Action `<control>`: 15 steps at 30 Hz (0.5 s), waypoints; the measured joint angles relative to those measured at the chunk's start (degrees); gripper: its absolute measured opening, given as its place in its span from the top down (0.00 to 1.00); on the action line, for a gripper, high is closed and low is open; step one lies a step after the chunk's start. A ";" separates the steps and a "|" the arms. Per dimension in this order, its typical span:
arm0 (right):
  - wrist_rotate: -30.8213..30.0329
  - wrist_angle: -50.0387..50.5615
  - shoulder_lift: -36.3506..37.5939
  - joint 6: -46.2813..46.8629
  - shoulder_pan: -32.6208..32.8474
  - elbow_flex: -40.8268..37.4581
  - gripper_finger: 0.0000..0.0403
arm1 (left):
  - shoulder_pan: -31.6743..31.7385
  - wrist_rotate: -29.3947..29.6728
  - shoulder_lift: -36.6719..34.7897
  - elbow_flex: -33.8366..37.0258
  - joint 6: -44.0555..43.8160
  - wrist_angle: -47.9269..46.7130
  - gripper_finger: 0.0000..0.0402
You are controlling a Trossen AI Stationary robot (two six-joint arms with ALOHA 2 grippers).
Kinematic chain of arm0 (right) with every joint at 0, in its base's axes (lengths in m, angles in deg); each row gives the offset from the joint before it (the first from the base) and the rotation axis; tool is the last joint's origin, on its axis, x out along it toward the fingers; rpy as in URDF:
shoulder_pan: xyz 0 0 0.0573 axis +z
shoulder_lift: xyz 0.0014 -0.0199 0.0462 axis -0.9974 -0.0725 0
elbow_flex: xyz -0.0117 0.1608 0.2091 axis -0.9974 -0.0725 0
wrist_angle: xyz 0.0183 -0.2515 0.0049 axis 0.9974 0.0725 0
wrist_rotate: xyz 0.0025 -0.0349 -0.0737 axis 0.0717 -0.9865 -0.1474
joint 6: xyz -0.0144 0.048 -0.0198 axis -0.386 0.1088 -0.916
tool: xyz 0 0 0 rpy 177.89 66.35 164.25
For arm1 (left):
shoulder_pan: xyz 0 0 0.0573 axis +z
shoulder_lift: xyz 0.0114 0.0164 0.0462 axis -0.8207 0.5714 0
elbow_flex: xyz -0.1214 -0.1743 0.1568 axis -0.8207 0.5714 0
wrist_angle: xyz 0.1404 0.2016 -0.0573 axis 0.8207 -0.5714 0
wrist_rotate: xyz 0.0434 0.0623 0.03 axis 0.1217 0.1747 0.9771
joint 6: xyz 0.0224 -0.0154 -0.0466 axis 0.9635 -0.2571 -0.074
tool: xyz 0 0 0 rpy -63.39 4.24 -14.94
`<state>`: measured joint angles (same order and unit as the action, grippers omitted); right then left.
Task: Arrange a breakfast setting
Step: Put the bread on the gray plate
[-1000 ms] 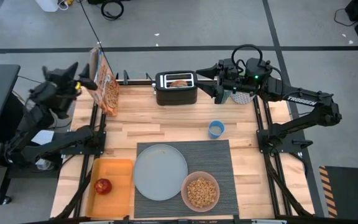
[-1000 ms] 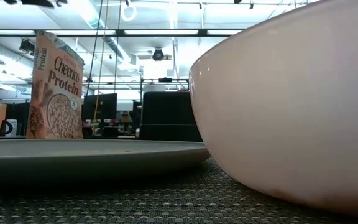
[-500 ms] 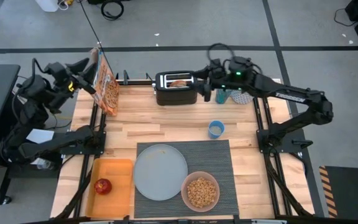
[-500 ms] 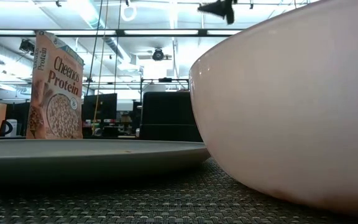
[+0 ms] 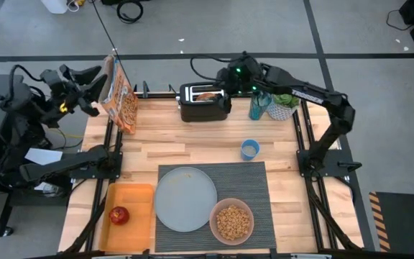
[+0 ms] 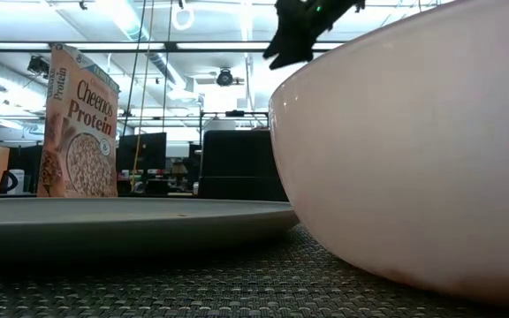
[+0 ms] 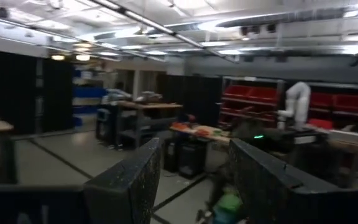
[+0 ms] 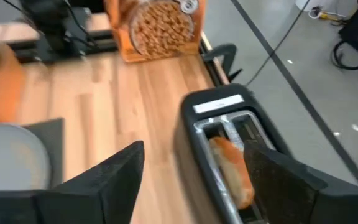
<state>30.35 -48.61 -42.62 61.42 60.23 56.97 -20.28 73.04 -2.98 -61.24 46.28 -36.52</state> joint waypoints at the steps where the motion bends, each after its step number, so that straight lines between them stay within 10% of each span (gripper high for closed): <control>1: 0.04 -0.26 -0.88 -0.75 -0.57 0.29 0.33 | 0.00 -0.75 -0.11 -0.16 -0.62 -0.50 0.51; 15: 3.18 4.42 -12.62 -4.81 -4.88 6.35 0.49 | 0.00 -1.79 -0.10 -0.18 -4.04 -6.73 0.51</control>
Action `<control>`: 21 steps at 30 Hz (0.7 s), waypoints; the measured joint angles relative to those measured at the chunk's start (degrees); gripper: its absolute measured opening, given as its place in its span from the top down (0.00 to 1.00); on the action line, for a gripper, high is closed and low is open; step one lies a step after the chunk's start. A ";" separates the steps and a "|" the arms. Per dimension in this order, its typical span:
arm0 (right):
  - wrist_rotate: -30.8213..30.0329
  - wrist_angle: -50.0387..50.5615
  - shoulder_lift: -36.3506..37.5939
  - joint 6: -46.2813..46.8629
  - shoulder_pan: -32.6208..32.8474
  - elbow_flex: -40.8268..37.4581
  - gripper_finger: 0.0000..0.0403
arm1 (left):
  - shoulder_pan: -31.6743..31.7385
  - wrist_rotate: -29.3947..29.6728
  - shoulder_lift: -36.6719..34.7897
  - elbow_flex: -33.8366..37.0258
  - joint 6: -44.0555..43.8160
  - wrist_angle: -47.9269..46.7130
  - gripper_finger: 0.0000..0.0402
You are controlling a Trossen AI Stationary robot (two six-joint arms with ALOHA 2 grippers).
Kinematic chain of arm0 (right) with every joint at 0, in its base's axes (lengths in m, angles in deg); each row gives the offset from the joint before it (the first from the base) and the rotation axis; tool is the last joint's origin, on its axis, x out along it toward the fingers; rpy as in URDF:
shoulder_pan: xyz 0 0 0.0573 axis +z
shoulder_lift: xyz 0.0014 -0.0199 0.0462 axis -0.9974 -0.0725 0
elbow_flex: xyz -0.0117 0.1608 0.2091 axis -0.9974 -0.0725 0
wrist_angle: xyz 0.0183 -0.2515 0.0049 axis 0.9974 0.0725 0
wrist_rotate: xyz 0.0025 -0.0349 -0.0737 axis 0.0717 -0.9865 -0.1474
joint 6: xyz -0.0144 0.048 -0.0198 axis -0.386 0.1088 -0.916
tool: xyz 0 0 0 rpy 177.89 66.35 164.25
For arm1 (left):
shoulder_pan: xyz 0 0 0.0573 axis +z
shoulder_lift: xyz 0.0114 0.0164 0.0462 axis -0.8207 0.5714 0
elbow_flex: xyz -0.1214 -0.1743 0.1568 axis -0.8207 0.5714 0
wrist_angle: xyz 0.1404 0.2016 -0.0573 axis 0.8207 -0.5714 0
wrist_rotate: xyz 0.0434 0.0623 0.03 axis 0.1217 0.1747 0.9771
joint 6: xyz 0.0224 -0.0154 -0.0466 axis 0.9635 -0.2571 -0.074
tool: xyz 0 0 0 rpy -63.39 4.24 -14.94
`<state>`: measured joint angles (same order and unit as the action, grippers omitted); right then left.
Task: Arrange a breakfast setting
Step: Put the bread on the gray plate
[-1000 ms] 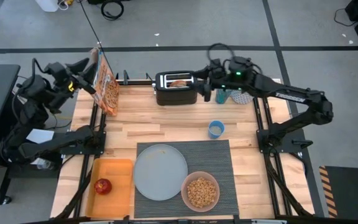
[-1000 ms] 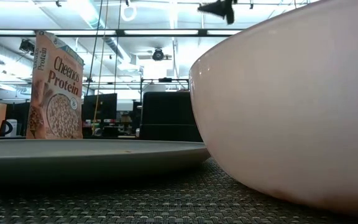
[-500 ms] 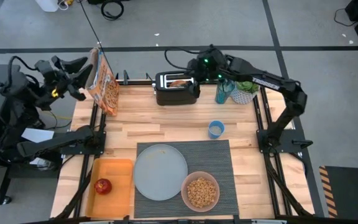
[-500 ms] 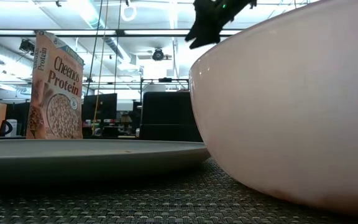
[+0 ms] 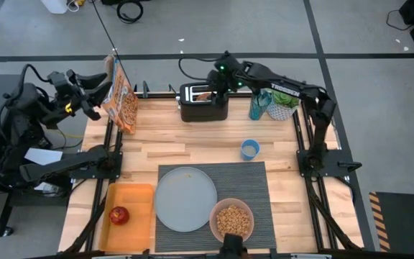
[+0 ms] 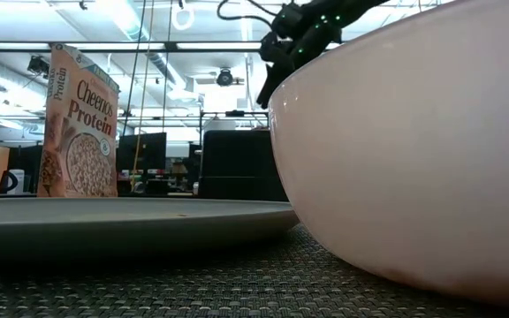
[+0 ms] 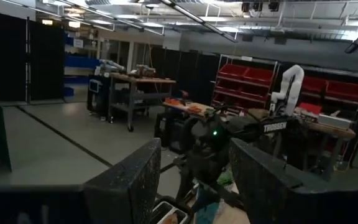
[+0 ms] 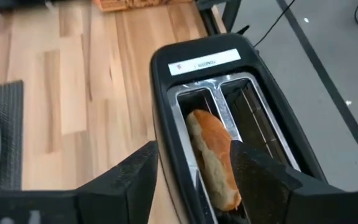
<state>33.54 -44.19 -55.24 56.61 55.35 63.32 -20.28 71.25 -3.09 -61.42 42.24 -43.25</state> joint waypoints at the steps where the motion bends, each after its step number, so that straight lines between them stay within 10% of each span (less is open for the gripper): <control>1: -0.08 0.57 -0.73 -0.49 -0.06 0.64 0.49 | 0.00 0.02 0.00 0.00 -0.02 0.07 0.51; 21: 0.20 0.01 -2.97 -8.20 -3.32 2.03 0.52 | 0.00 0.03 0.00 0.02 -0.24 0.47 0.51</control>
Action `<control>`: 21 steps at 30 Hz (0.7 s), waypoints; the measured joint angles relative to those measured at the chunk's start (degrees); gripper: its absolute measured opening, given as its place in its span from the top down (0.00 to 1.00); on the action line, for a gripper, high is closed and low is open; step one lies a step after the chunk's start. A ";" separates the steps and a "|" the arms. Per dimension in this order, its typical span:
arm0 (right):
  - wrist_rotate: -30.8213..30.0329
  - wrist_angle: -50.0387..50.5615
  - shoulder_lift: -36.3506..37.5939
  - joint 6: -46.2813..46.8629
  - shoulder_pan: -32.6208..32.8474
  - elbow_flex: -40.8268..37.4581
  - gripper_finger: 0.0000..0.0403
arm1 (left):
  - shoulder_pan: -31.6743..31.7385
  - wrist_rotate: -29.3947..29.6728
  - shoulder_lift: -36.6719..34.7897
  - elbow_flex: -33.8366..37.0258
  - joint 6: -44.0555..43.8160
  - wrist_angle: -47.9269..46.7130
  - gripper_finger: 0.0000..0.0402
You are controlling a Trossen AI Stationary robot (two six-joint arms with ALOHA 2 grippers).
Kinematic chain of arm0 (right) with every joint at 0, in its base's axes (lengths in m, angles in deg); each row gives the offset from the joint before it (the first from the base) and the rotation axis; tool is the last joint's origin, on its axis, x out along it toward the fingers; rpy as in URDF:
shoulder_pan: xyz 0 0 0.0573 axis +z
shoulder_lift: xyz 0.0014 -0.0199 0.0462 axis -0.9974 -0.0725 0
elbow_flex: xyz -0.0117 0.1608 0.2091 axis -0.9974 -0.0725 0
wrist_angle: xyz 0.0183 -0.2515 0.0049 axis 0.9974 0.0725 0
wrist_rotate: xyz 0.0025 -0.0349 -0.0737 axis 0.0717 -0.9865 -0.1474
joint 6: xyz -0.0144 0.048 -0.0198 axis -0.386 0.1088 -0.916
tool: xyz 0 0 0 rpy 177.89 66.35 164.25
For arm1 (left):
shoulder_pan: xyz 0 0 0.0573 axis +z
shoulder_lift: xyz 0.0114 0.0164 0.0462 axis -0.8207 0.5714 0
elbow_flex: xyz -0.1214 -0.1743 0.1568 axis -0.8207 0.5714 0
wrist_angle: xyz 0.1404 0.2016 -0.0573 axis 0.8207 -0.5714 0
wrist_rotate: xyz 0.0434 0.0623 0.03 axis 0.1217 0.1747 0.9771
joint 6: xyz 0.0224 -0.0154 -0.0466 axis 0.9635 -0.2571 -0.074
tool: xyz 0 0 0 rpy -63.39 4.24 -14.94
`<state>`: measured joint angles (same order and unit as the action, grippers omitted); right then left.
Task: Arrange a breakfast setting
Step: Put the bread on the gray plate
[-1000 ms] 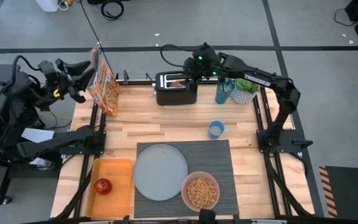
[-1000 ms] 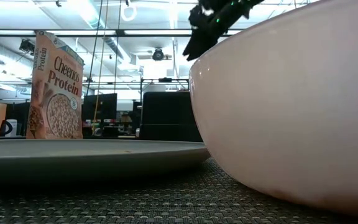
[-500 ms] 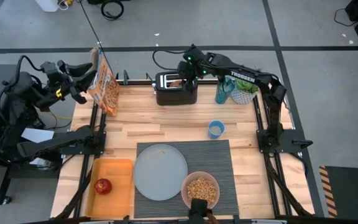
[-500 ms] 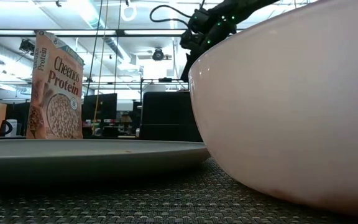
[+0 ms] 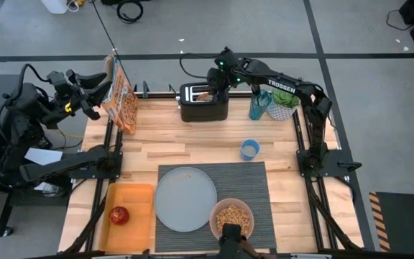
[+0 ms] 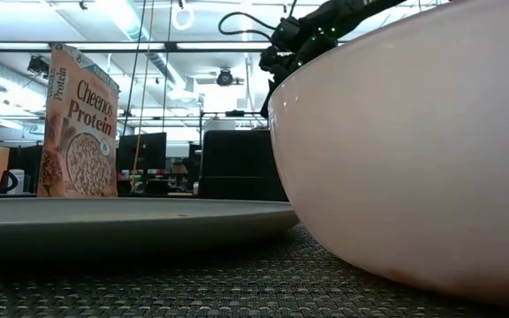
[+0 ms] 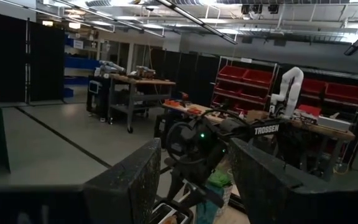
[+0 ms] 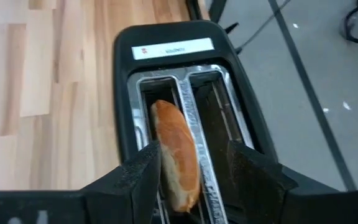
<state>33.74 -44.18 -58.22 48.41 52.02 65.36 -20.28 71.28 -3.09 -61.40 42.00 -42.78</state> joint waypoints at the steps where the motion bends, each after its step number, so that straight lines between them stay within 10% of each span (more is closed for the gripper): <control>1: 0.80 0.02 0.00 0.02 -0.13 -0.02 0.52 | 0.00 0.01 0.00 0.00 0.00 0.00 0.51; 21: 2.15 -8.83 0.09 0.98 -0.03 -7.13 0.53 | -0.02 0.01 0.00 0.02 -1.55 -1.44 0.51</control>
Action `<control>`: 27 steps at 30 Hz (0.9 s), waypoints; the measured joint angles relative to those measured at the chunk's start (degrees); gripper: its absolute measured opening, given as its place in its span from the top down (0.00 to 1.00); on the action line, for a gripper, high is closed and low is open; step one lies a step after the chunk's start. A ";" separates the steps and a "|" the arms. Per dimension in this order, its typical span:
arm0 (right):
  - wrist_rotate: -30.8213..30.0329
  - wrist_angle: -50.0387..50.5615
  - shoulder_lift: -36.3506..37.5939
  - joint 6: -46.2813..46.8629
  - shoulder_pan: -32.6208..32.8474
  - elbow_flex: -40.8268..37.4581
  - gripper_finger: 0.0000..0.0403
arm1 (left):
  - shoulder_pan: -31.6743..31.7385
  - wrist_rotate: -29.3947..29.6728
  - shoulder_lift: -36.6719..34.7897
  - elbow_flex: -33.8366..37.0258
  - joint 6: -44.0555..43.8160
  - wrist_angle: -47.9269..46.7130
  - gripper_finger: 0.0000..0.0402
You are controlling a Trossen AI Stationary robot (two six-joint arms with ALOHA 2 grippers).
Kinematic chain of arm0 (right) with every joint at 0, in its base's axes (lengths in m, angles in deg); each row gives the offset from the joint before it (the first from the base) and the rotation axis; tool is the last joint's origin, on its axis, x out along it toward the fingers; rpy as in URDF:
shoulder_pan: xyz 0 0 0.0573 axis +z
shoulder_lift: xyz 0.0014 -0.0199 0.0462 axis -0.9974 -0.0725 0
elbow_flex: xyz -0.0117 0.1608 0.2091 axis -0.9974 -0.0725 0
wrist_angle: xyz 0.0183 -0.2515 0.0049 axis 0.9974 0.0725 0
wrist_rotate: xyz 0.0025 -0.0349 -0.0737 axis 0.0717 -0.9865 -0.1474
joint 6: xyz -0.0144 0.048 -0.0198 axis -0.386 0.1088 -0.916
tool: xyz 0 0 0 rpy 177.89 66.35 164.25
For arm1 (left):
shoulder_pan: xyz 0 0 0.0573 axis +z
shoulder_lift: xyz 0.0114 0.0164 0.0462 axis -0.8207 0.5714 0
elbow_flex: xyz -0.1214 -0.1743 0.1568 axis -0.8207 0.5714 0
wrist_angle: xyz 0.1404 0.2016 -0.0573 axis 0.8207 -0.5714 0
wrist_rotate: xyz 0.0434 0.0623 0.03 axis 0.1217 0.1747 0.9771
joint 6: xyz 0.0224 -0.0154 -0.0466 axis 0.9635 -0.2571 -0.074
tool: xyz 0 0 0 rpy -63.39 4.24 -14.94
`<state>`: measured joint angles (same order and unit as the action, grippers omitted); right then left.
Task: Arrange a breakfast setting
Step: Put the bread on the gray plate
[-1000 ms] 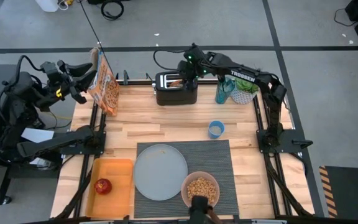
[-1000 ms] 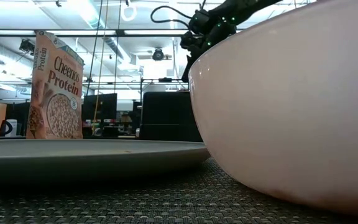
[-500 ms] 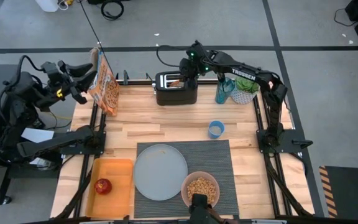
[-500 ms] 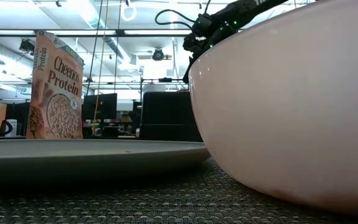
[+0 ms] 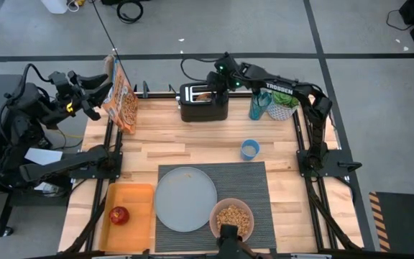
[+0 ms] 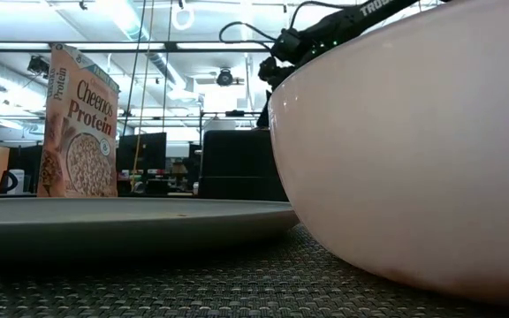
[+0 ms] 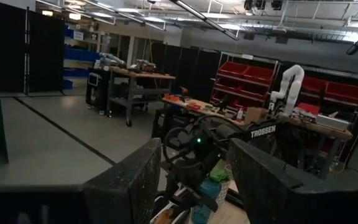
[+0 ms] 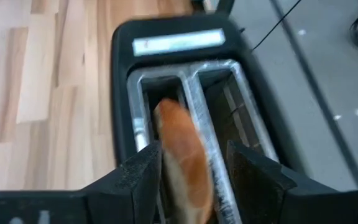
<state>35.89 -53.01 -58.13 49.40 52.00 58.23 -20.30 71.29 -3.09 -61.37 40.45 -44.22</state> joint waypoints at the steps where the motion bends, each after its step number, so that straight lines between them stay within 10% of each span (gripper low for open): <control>1: 0.13 -0.24 0.00 0.00 0.02 -0.46 0.53 | 0.00 0.00 0.00 0.00 0.00 0.00 0.51; 27: -0.87 -3.25 0.14 0.14 0.34 -3.25 0.83 | 0.00 0.00 0.00 0.02 0.00 -0.35 0.51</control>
<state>35.02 -56.26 -57.99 49.53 52.33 54.98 -20.30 71.29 -3.09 -61.35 40.45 -44.57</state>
